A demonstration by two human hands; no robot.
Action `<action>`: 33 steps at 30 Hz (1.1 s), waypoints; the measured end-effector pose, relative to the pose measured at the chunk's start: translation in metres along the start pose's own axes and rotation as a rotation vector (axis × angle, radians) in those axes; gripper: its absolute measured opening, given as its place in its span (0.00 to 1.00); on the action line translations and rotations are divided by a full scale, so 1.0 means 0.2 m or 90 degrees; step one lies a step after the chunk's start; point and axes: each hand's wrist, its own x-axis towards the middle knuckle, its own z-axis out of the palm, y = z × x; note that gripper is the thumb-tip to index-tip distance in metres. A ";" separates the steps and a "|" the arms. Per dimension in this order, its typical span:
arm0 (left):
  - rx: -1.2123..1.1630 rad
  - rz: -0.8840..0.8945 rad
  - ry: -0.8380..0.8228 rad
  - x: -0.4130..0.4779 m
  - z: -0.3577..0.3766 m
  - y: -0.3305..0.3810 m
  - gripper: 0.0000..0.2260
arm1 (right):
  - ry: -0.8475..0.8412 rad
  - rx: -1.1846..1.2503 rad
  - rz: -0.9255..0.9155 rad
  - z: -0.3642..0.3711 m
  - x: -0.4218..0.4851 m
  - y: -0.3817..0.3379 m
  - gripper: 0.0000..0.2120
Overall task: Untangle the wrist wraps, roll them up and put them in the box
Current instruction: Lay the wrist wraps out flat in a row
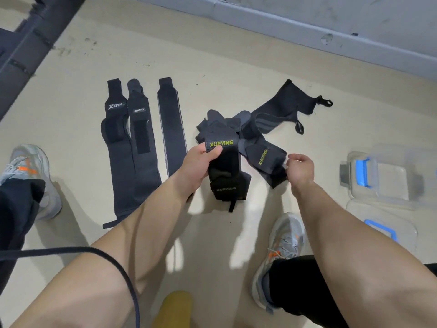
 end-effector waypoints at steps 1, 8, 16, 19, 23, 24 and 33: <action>-0.007 -0.007 0.009 0.02 0.00 0.00 0.09 | 0.009 -0.055 -0.005 -0.02 0.04 0.02 0.14; -0.036 -0.039 0.015 0.15 0.02 0.00 0.13 | -0.100 -0.353 -0.135 0.13 0.14 0.00 0.29; 0.003 -0.049 0.012 0.19 0.03 0.04 0.12 | -0.057 -0.848 -0.490 0.17 0.11 -0.04 0.11; 0.021 -0.038 0.030 0.15 0.00 0.09 0.11 | -0.111 -0.659 -0.473 0.19 0.04 -0.12 0.10; 0.046 0.001 0.056 0.06 -0.03 0.18 0.11 | -0.206 -0.239 -0.317 0.18 -0.05 -0.31 0.11; 0.041 0.011 0.057 0.03 -0.04 0.21 0.11 | -0.234 -0.195 -0.294 0.15 -0.09 -0.38 0.10; -0.008 0.093 0.002 -0.21 0.03 0.52 0.11 | -0.392 -0.032 -0.271 -0.19 -0.47 -0.87 0.09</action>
